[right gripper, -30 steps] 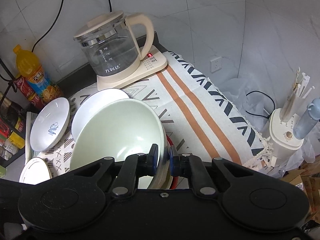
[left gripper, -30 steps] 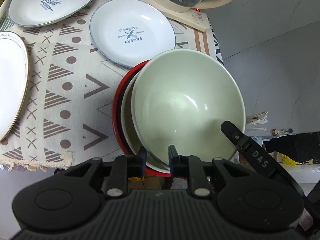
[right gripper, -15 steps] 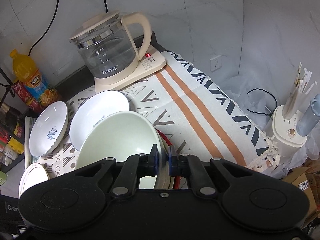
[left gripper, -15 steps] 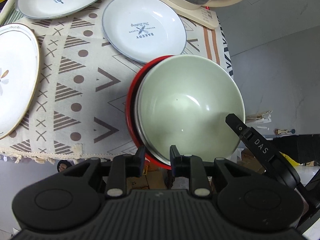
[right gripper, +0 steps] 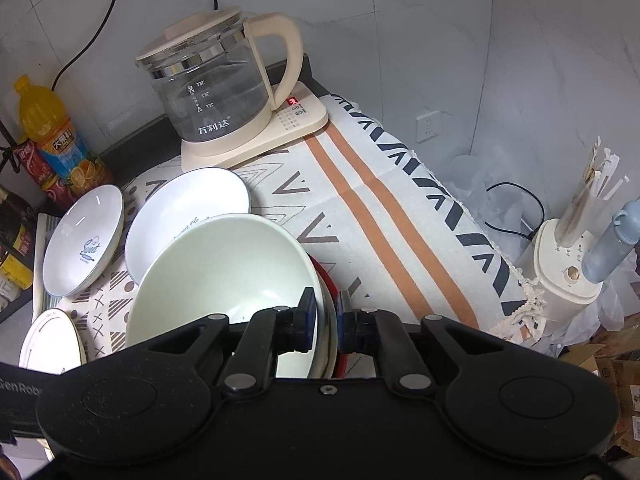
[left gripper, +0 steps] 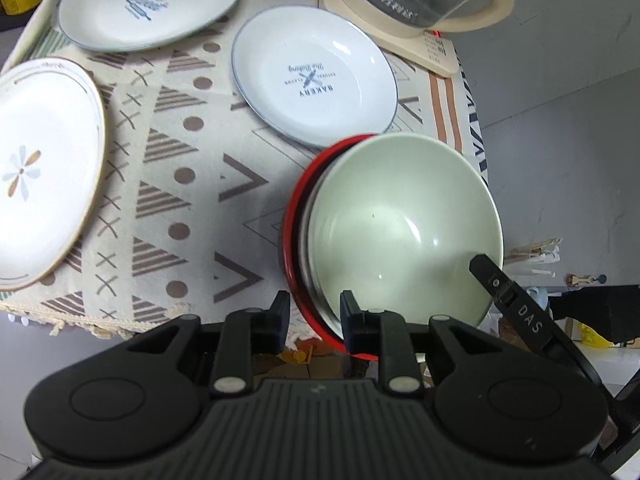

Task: Organize plates and bowls
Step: 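Carry the smaller bowl with both grippers and lower it into the stacked bowls, then open both grippers and pull them back from the bowl stack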

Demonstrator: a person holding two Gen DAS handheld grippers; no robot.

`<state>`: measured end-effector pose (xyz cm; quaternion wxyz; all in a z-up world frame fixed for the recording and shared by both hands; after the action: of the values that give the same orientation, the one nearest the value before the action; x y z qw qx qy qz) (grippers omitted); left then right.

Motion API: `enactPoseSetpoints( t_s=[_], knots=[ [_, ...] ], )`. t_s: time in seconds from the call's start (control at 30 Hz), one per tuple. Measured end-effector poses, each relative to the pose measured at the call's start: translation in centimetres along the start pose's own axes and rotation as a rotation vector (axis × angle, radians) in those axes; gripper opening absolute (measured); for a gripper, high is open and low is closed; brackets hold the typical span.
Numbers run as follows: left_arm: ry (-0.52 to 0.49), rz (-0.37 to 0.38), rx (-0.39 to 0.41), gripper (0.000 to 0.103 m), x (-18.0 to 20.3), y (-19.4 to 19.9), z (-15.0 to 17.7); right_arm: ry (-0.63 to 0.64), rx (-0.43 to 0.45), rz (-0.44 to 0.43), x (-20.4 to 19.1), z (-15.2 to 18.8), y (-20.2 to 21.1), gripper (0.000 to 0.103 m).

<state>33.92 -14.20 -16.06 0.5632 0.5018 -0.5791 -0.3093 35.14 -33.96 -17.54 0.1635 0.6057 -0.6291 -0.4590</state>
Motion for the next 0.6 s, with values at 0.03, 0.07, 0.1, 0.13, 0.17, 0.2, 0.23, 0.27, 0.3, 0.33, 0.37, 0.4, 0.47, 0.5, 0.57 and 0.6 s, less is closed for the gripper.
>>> enactPoseSetpoints(
  t_s=[0.03, 0.07, 0.1, 0.13, 0.17, 0.2, 0.23, 0.27, 0.3, 0.33, 0.37, 0.4, 0.47, 0.5, 0.57, 0.6],
  knots=[
    [0.001, -0.003, 0.005, 0.026, -0.1, 0.2, 0.0, -0.001, 0.000, 0.002, 0.0, 0.0, 0.0, 0.012],
    [0.005, -0.007, 0.009, 0.031, -0.2, 0.3, 0.0, -0.001, 0.001, 0.004, 0.1, 0.1, 0.1, 0.014],
    [0.009, -0.011, 0.015, 0.034, -0.3, 0.4, 0.0, -0.003, 0.001, 0.006, 0.2, 0.1, 0.1, 0.015],
    [0.011, -0.015, 0.021, 0.038, -0.4, 0.6, -0.1, -0.006, 0.000, 0.006, 0.3, 0.2, 0.1, 0.015],
    [0.013, -0.020, 0.029, 0.041, -0.6, 0.7, -0.1, -0.011, -0.001, 0.005, 0.4, 0.3, 0.1, 0.015],
    [0.013, -0.029, 0.039, 0.043, -0.7, 1.0, -0.2, -0.015, -0.002, 0.001, 0.5, 0.3, 0.2, 0.016],
    [0.011, -0.036, 0.048, 0.047, -0.9, 1.2, -0.2, -0.017, 0.000, -0.001, 0.6, 0.4, 0.2, 0.016],
    [0.010, -0.042, 0.055, 0.050, -1.0, 1.3, -0.2, -0.016, 0.002, -0.002, 0.7, 0.5, 0.2, 0.016],
    [0.011, -0.047, 0.059, 0.052, -1.2, 1.5, -0.2, -0.014, 0.003, 0.002, 0.7, 0.6, 0.2, 0.017],
    [0.014, -0.049, 0.064, 0.053, -1.5, 1.7, -0.1, -0.011, 0.003, 0.008, 0.7, 0.6, 0.2, 0.019],
    [0.017, -0.047, 0.070, 0.054, -1.8, 1.9, 0.0, -0.006, 0.005, 0.013, 0.7, 0.8, 0.3, 0.021],
    [0.021, -0.045, 0.075, 0.055, -2.1, 2.1, 0.1, -0.003, 0.006, 0.017, 0.8, 0.9, 0.2, 0.022],
    [0.032, -0.046, 0.079, 0.059, -2.6, 2.3, 0.4, -0.015, -0.004, 0.019, 1.1, 1.2, 0.1, 0.024],
    [0.036, -0.044, 0.079, 0.062, -2.8, 2.4, 0.6, -0.022, -0.009, 0.015, 1.3, 1.4, 0.0, 0.024],
    [0.046, -0.042, 0.086, 0.068, -3.3, 2.7, 1.0, -0.044, -0.016, -0.001, 1.5, 1.7, 0.1, 0.027],
    [0.050, -0.044, 0.091, 0.069, -3.6, 2.8, 1.1, -0.052, -0.017, -0.005, 1.6, 1.8, 0.2, 0.028]
  ],
)
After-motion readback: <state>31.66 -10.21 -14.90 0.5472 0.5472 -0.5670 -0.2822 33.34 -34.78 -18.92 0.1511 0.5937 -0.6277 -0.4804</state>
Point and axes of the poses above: each gripper's, at about its wrist camera, not at the fingertips, and y roughly against the way its jaws point, x to its right, z to its underside, the point moved 5 cm from there along -y, roughly the way its jaws point, and after that the axes turned 14 degrees about -y, right-handed, at the moved point
